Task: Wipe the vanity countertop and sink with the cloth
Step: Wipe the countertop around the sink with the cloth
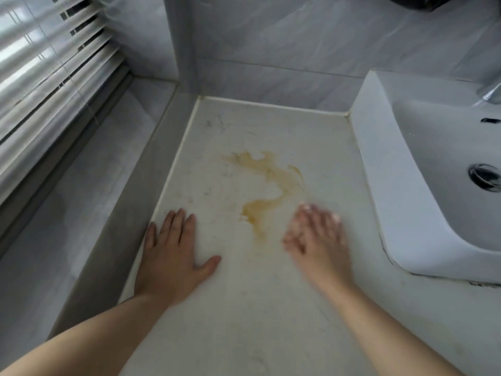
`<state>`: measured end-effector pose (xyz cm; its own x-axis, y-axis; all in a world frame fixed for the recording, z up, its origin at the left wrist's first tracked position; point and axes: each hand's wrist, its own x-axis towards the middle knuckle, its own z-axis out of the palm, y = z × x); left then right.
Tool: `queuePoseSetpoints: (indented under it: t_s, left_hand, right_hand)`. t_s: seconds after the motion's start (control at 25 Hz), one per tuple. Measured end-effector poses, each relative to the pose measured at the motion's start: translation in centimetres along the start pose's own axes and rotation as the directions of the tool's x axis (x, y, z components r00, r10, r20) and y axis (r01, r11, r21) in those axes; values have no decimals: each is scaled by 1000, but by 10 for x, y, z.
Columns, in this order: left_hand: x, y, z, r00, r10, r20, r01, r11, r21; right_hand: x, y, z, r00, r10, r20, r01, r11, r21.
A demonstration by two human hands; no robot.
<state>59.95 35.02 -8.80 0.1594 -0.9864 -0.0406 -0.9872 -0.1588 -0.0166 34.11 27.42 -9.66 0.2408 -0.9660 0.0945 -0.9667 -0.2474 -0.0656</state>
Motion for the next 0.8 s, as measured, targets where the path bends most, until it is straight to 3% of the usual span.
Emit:
queuePoseSetpoints:
  t_s: [0.12,0.2,0.28,0.36,0.48,0.56,0.64,0.72,0.8]
  left_hand:
    - [0,1,0,1000,-6,-3,6,1000,-11]
    - [0,1,0,1000,-8,1,8,1000,-9]
    - [0,1,-1,1000,-11,2,11,1000,-7]
    - [0,1,-1,1000,-14,10,14,1000,-10]
    - [-1,1,-2,1000,-17,6,18,999,-27]
    - [-1,1,-1,1000,-15,3,15,999,-28]
    - [-1,1,0,1000,-15,2,15,999,-30]
    - [-1,1,0,1000,-16,2,16,999,-32]
    - [-1,1,0,1000,-16,0,16,999,-32]
  right_hand:
    - [35,44,-10,918,394,42,-394,919,-15]
    - [62,27,-8,886,459,65,-460,888,5]
    - [79,-12,-1,950,303,74,-306,951,43]
    - [83,-48,5,997,49,60,-57,991,125]
    - [78,-45,-1,966,-251,55,223,927,303]
    - [77,-8,4,961,-273,-37,271,916,296]
    - [85,32,3,999,-18,-35,25,976,219]
    - [106,44,-2,948,309,74,-316,941,121]
    - [134,23,-2,914,378,144,-396,909,126]
